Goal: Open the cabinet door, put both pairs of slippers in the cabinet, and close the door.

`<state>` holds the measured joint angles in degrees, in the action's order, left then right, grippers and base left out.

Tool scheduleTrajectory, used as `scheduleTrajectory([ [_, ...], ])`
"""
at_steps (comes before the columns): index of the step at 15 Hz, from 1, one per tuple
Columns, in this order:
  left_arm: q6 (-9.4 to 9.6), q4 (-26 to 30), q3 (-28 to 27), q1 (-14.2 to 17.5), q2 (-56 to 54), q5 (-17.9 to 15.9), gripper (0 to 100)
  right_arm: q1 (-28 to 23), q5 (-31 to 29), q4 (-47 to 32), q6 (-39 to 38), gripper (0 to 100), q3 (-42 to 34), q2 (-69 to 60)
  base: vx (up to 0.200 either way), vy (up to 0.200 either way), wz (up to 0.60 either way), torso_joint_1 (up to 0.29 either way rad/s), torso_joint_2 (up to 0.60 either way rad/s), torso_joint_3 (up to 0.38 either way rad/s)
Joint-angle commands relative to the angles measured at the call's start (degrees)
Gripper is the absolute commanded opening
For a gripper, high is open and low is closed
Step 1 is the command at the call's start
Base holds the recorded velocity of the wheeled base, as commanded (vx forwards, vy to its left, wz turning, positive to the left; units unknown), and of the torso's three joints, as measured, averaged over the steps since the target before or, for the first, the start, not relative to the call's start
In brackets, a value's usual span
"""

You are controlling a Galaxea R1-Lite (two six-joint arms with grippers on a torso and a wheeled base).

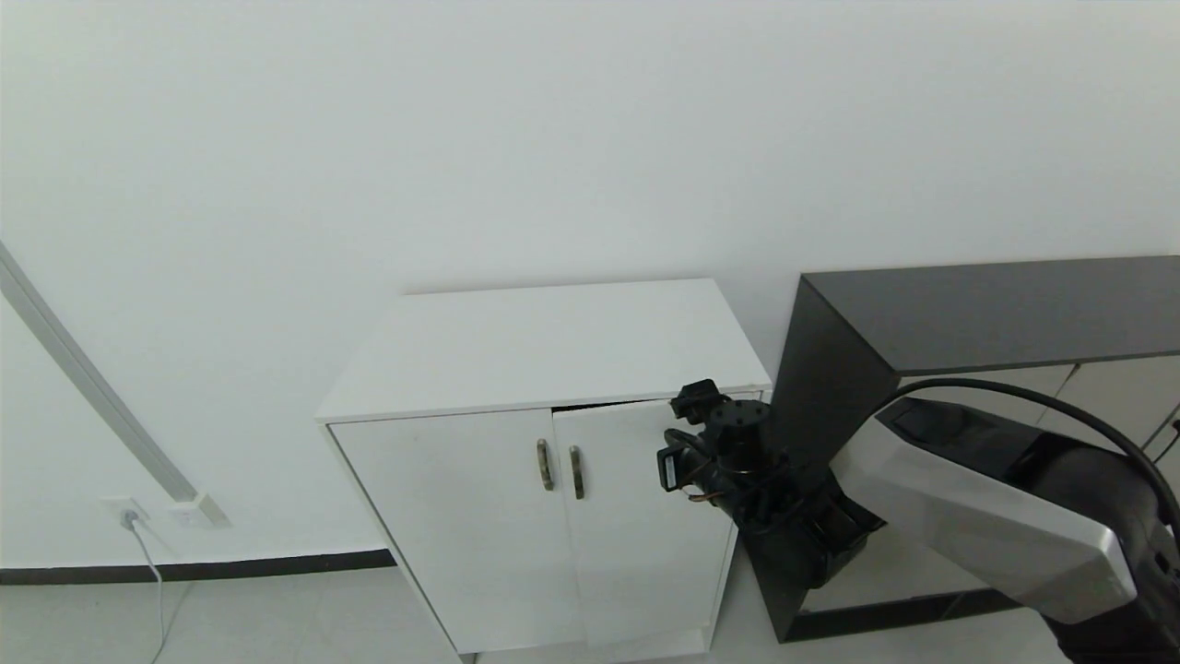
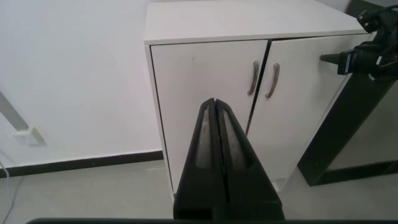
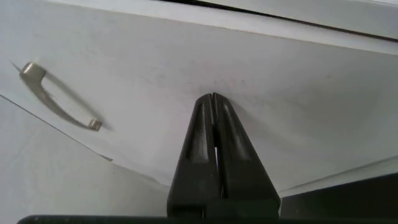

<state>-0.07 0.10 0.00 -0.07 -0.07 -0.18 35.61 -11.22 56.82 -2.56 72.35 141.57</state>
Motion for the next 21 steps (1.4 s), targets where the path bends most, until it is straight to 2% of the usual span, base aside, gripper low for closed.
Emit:
scheduleTrajectory([
  [1, -0.01, -0.01, 0.0, -0.01, 0.07, 0.01, 0, -0.98, -0.03, -0.83, 0.01, 0, 2.62, 1.34, 0.0, 0.0, 0.0, 0.0, 0.0, 0.0],
  [9, -0.01, -0.01, 0.0, -0.01, 0.07, 0.01, 0, -0.89, -0.12, -0.92, -0.08, 0, 1.74, 0.46, 0.0, 0.0, 0.0, 0.0, 0.0, 0.0],
  [13, -0.01, -0.01, 0.0, -0.01, 0.07, 0.01, 0, 1.74, -1.0, 3.3, 0.01, 0, -8.98, -7.18, 0.0, 0.0, 0.0, 0.0, 0.0, 0.0],
  [16, -0.01, -0.01, 0.0, -0.01, 0.07, 0.01, 0, 1.92, -2.23, 7.34, 0.01, 0, -18.12, -13.6, 0.0, 0.0, 0.0, 0.0, 0.0, 0.0],
  [21, -0.01, -0.01, 0.0, -0.01, 0.07, 0.01, 0, -2.91, -5.84, 19.91, 0.01, 0, -38.69, -24.32, 0.0, 0.0, 0.0, 0.0, 0.0, 0.0],
])
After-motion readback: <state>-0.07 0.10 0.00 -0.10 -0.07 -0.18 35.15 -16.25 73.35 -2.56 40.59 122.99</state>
